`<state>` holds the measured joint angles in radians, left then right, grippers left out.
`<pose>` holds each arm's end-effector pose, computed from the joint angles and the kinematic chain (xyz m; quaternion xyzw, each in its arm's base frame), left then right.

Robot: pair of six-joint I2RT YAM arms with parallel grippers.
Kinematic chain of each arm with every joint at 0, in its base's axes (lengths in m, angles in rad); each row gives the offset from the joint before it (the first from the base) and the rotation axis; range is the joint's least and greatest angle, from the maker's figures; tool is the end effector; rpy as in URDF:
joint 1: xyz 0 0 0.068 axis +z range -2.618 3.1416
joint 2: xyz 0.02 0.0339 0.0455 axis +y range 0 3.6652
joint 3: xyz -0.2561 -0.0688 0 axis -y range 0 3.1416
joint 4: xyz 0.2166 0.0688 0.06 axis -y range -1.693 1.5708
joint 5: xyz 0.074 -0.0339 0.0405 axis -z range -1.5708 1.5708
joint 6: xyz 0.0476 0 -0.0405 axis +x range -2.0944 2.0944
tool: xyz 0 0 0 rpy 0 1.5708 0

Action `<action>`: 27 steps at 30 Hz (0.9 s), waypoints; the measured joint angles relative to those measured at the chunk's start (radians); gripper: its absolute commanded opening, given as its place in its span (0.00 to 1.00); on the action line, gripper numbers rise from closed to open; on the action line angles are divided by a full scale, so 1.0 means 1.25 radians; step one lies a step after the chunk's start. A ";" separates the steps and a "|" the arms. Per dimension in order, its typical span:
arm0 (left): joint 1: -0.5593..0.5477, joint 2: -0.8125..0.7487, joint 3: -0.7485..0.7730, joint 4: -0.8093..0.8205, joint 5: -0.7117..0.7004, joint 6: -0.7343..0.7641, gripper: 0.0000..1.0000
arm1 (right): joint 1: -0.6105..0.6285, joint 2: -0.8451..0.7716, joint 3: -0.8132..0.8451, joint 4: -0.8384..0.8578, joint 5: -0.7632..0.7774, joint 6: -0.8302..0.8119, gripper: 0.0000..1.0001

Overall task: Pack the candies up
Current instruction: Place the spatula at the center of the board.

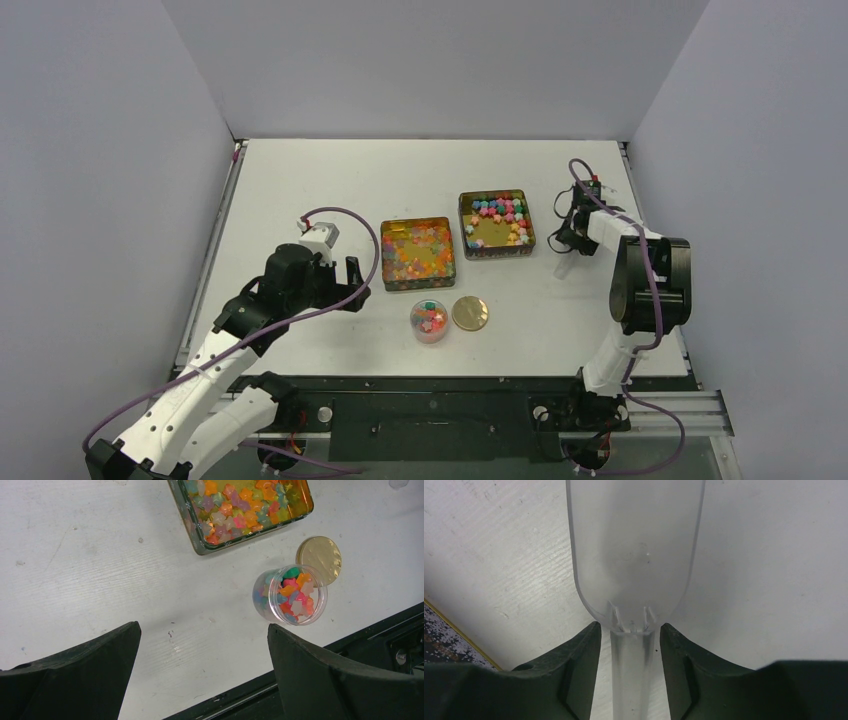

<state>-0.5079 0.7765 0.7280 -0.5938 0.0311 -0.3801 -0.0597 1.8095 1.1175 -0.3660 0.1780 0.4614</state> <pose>0.1338 -0.0761 0.2696 0.0640 0.8918 -0.2049 0.3983 0.3438 -0.0290 0.1650 0.2700 0.9252 -0.0339 0.2647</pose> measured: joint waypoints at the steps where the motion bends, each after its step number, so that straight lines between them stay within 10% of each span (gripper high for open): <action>1: 0.000 0.000 0.000 0.000 0.000 0.000 0.96 | 0.000 0.000 0.000 -0.004 -0.002 0.000 0.46; 27: 0.000 -0.027 0.000 0.000 0.001 0.000 0.96 | 0.068 -0.343 -0.083 -0.102 -0.013 -0.007 0.79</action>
<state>-0.5079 0.7422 0.7280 -0.5934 0.0319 -0.3801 0.0257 1.3811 1.0142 -0.4931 0.1616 0.4526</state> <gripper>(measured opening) 0.964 0.750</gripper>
